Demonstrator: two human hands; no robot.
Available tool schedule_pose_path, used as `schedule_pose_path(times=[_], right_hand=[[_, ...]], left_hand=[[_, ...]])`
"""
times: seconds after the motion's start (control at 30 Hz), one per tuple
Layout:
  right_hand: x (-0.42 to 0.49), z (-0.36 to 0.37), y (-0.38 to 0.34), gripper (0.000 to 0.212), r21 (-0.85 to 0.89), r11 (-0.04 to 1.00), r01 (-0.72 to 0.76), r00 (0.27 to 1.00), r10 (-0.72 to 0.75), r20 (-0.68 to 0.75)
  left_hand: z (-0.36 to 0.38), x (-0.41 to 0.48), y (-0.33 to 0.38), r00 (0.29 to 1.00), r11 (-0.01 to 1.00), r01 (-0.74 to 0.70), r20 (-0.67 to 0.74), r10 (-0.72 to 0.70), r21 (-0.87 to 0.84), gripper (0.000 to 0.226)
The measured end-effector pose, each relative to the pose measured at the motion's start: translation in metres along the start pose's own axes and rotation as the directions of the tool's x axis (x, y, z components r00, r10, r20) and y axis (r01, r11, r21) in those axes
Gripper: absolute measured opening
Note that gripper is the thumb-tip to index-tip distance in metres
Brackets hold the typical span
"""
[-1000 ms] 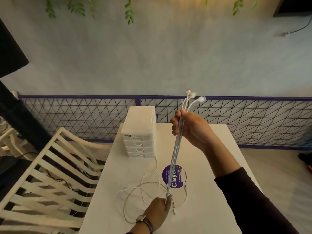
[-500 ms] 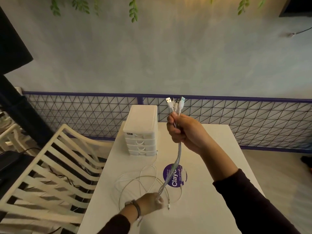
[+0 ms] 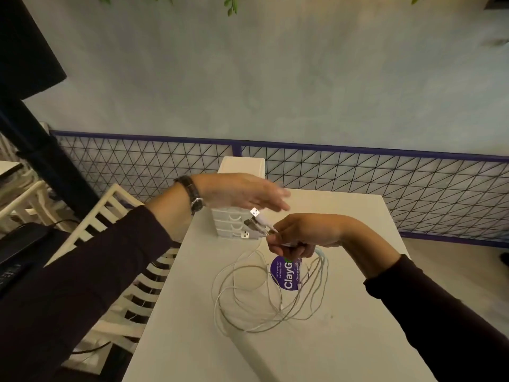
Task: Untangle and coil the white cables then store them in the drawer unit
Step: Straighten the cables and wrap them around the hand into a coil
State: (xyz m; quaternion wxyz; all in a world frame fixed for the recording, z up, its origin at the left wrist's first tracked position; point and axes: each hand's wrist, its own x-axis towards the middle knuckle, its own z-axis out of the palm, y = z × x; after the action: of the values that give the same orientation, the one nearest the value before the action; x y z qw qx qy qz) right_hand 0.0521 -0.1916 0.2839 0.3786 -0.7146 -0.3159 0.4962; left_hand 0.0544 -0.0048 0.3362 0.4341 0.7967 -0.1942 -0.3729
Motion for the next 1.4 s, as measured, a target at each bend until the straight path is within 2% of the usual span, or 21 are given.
schedule_pose_path(times=[0.07, 0.17, 0.27, 0.4, 0.5, 0.6, 0.7, 0.77, 0.83, 0.93, 1.1, 1.23, 1.4], right_hand=[[-0.003, 0.0, -0.006, 0.029, -0.069, 0.997, -0.028, 0.998, 0.031, 0.047], [-0.008, -0.001, -0.016, 0.025, -0.186, 0.979, -0.084, 0.989, 0.104, 0.101], [-0.012, -0.005, -0.02, 0.03, -0.303, 0.94, -0.156, 0.979, 0.187, 0.078], [-0.021, -0.008, -0.025, 0.027, -0.402, 0.899, -0.173, 0.982, 0.191, 0.004], [-0.029, -0.009, -0.024, 0.022, -0.432, 0.897, -0.09, 0.994, 0.057, -0.089], [-0.038, -0.005, -0.019, 0.012, -0.45, 0.893, 0.03, 0.971, -0.133, -0.199], [-0.039, 0.007, -0.012, 0.013, -0.473, 0.875, 0.103, 0.9, -0.284, -0.331], [-0.037, 0.017, -0.007, 0.026, -0.517, 0.841, 0.156, 0.831, -0.396, -0.392], [-0.036, 0.022, -0.003, 0.036, -0.591, 0.774, 0.229, 0.766, -0.518, -0.382], [-0.03, 0.021, 0.002, 0.033, -0.741, 0.619, 0.26, 0.695, -0.653, -0.301], [-0.024, 0.026, 0.011, 0.035, -0.862, 0.491, 0.13, 0.661, -0.691, -0.294], [-0.017, 0.035, 0.019, 0.039, -0.922, 0.384, 0.048, 0.677, -0.691, -0.253], [-0.016, 0.039, 0.026, 0.045, -0.876, 0.474, 0.092, 0.688, -0.666, -0.288]], left_hand=[[0.015, 0.01, 0.008, 0.989, 0.973, 0.083, 0.099, -0.106, 0.214, 0.065], [0.03, 0.026, 0.002, 0.959, 0.928, 0.149, 0.178, -0.219, 0.341, 0.047], [0.041, 0.035, -0.014, 0.912, 0.952, 0.238, 0.293, -0.288, 0.195, 0.038], [0.06, 0.033, -0.022, 0.887, 0.962, 0.274, 0.383, -0.257, 0.011, 0.039], [0.07, 0.024, -0.023, 0.9, 0.968, 0.215, 0.411, -0.146, -0.127, 0.044], [0.071, 0.013, -0.027, 0.895, 0.907, 0.181, 0.446, 0.008, -0.38, 0.045], [0.072, 0.004, -0.032, 0.924, 0.809, 0.133, 0.367, 0.107, -0.573, 0.034], [0.074, -0.001, -0.033, 0.945, 0.78, 0.09, 0.301, 0.13, -0.62, 0.03], [0.078, -0.004, -0.032, 0.956, 0.782, 0.079, 0.27, 0.117, -0.618, 0.043], [0.078, -0.006, -0.032, 0.966, 0.76, 0.078, 0.238, 0.103, -0.645, 0.053], [0.081, -0.003, -0.039, 0.942, 0.653, 0.091, 0.278, 0.188, -0.752, 0.046], [0.093, 0.003, -0.046, 0.931, 0.676, 0.069, 0.291, 0.22, -0.734, 0.048], [0.101, 0.0, -0.042, 0.924, 0.626, 0.075, 0.29, 0.249, -0.776, 0.052]])
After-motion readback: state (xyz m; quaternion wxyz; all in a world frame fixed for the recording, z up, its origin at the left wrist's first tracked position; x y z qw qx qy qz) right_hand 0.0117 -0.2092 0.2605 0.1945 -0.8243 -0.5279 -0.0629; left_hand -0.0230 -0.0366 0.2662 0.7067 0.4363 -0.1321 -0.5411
